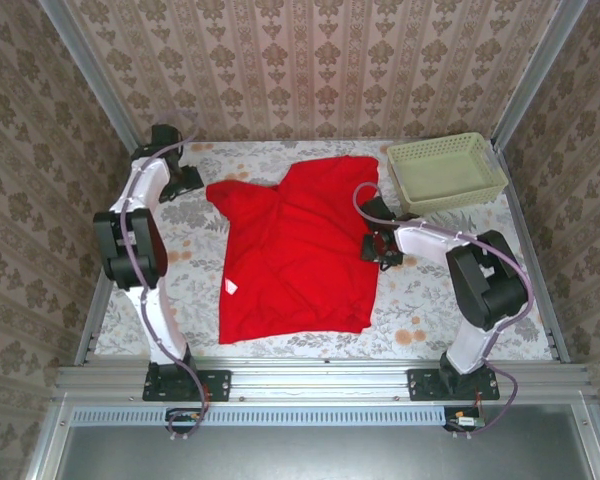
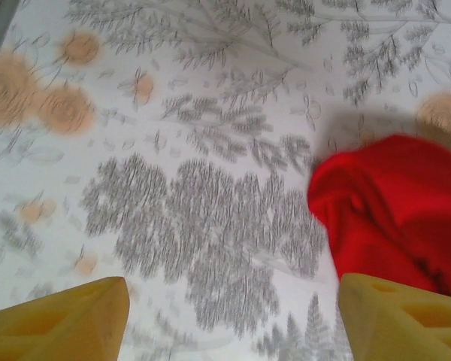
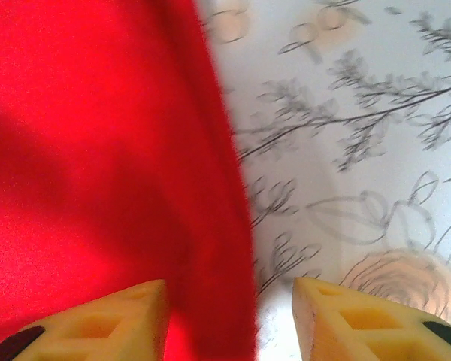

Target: Fold the inside-out t-shirt

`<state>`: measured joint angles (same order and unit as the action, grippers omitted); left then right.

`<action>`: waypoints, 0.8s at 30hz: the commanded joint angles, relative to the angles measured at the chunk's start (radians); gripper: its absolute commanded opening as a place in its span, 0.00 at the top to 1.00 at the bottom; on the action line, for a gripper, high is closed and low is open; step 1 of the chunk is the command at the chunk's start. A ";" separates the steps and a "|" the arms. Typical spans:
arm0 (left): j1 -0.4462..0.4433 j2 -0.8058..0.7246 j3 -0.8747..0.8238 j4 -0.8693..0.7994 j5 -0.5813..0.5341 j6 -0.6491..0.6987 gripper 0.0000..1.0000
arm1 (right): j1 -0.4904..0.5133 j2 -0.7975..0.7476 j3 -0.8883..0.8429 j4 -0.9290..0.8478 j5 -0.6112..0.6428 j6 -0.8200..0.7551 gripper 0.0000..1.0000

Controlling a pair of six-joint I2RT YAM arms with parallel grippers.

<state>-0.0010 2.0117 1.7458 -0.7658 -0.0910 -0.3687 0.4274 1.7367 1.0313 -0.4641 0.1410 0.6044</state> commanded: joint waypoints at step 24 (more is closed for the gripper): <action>-0.049 0.193 0.090 0.134 0.131 -0.007 0.92 | 0.085 0.070 -0.072 0.051 -0.054 0.080 0.49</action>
<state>-0.0921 2.2105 1.7889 -0.6529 0.0280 -0.3679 0.5255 1.7748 1.0206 -0.3985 0.0742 0.6411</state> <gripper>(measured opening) 0.090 0.513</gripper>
